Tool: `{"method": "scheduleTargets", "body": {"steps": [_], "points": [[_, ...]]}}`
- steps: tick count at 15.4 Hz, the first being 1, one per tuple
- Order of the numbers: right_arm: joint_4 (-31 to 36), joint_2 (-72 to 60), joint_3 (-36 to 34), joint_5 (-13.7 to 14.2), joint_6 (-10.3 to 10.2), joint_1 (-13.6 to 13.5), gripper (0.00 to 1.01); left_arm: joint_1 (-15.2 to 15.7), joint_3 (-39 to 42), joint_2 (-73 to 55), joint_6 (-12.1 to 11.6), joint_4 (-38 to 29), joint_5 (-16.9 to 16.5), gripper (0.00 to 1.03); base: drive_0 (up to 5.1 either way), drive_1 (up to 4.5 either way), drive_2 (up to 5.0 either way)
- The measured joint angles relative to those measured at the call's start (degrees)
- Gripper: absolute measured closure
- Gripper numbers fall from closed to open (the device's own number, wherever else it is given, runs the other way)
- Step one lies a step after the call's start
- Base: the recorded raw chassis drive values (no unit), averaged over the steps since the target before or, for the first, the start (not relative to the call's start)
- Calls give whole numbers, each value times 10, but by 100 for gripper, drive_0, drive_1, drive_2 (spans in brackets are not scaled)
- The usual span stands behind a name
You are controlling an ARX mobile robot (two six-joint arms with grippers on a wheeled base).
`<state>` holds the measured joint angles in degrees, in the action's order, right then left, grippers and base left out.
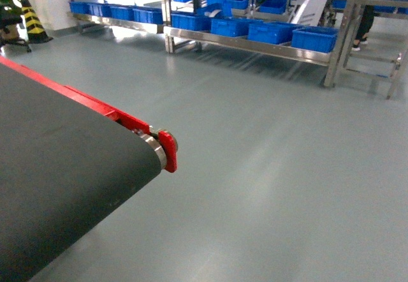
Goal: Sort blue parts and orange caps into right shelf containers
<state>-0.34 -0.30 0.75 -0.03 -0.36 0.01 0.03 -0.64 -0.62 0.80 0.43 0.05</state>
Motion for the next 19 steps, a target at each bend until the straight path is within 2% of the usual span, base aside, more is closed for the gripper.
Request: {"method": "scheduleTargets", "body": {"steps": [19], "points": [[0, 0, 0, 0, 0, 0, 55, 0, 0, 0, 0, 0, 0, 60, -161, -161, -161]]}}
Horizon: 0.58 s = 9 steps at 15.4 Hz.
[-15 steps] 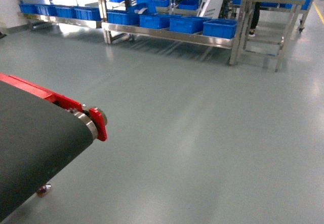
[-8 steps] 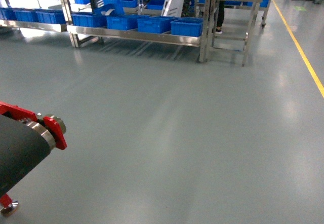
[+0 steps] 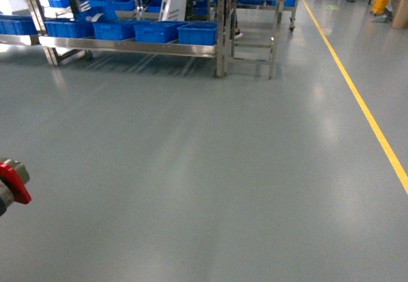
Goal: Sort blue parts and orange caps into right shelf containers
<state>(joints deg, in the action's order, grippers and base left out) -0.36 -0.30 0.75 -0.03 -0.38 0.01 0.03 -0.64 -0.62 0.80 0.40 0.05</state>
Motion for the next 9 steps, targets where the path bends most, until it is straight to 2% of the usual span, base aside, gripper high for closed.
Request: {"method": "scheduleTargets", "body": {"steps": [9], "points": [[0, 0, 0, 0, 0, 0, 55, 0, 0, 0, 0, 0, 0, 60, -159, -159, -159]]}}
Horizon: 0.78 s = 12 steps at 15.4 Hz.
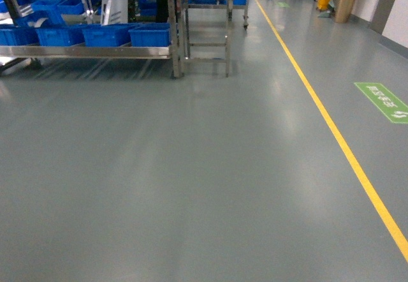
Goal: Sort blue parts and orange caps into right shelf containers
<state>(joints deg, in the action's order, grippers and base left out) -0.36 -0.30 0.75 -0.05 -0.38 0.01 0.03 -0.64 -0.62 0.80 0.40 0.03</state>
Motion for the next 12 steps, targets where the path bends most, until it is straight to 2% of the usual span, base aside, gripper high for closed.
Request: {"method": "scheduleTargets", "body": {"steps": [4, 12], "points": [[0, 0, 0, 2, 0, 0, 55, -1, 0, 0, 0, 0, -2, 60, -75, -75, -75], [0, 0, 0, 1, 0, 0, 55, -1, 0, 0, 0, 0, 0, 60, 0, 428, -429]]}}
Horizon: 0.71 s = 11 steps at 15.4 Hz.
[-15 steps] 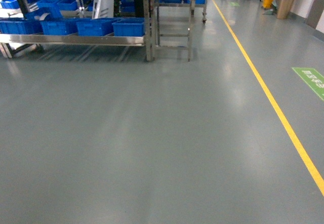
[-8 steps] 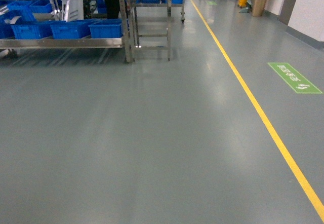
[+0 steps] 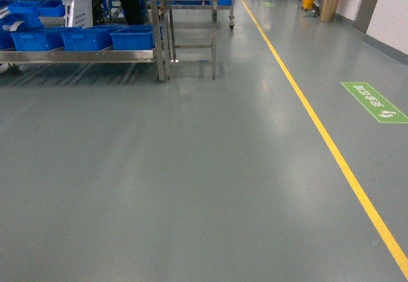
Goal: Sort blue parts and orange caps into right shelf containers
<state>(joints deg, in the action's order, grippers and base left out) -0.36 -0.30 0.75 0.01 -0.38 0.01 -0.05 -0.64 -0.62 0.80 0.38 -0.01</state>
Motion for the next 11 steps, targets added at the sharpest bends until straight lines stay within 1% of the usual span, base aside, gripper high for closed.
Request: {"method": "scheduleTargets", "body": {"steps": [11], "points": [[1, 0, 0, 0, 0, 0, 55, 0, 0, 0, 0, -1, 1, 60, 25, 455, -405]]}}
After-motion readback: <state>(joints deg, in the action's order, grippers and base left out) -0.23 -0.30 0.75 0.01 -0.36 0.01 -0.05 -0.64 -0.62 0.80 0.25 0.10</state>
